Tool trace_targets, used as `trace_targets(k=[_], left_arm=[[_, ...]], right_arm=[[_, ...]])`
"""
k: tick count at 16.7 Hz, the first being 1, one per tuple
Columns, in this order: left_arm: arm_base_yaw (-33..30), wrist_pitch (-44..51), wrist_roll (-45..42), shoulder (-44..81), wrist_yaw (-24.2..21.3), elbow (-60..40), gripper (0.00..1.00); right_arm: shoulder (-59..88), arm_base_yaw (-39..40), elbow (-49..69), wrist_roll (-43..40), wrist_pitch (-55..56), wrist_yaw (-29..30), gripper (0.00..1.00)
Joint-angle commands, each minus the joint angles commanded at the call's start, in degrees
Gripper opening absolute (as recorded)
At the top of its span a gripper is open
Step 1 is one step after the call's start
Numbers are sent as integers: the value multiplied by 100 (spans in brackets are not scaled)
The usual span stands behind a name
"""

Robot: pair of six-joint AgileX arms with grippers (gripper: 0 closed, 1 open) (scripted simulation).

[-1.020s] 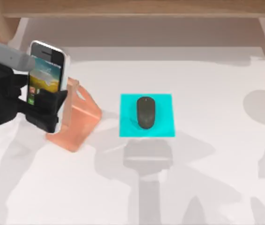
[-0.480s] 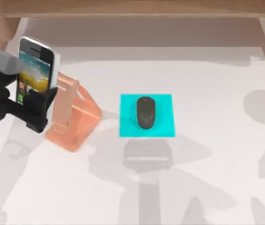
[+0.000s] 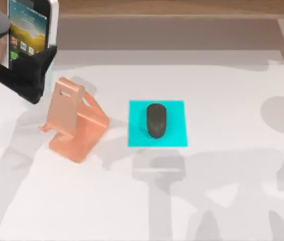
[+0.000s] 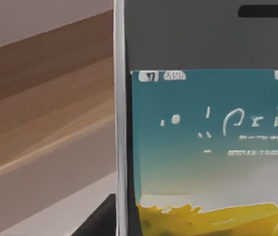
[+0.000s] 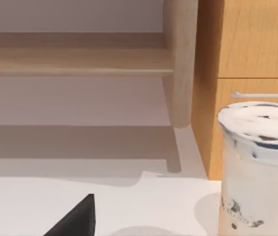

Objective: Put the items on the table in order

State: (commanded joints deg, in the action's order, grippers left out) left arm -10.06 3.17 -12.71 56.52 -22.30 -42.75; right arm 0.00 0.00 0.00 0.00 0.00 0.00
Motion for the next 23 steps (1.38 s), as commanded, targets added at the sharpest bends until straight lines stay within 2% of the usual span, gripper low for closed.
trace_targets(k=[4, 9, 15, 23], left_arm=[[-109, -470, 121, 546, 137, 229, 0], [-232, -1550, 376, 1635, 414, 863, 0], [-257, -1666, 414, 1745, 459, 905, 0], [-257, -1666, 414, 1745, 459, 905, 60]], right_arm=[[0, 0, 0, 0, 0, 0, 100], [0, 0, 0, 0, 0, 0, 100], [0, 0, 0, 0, 0, 0, 100], [0, 0, 0, 0, 0, 0, 100]])
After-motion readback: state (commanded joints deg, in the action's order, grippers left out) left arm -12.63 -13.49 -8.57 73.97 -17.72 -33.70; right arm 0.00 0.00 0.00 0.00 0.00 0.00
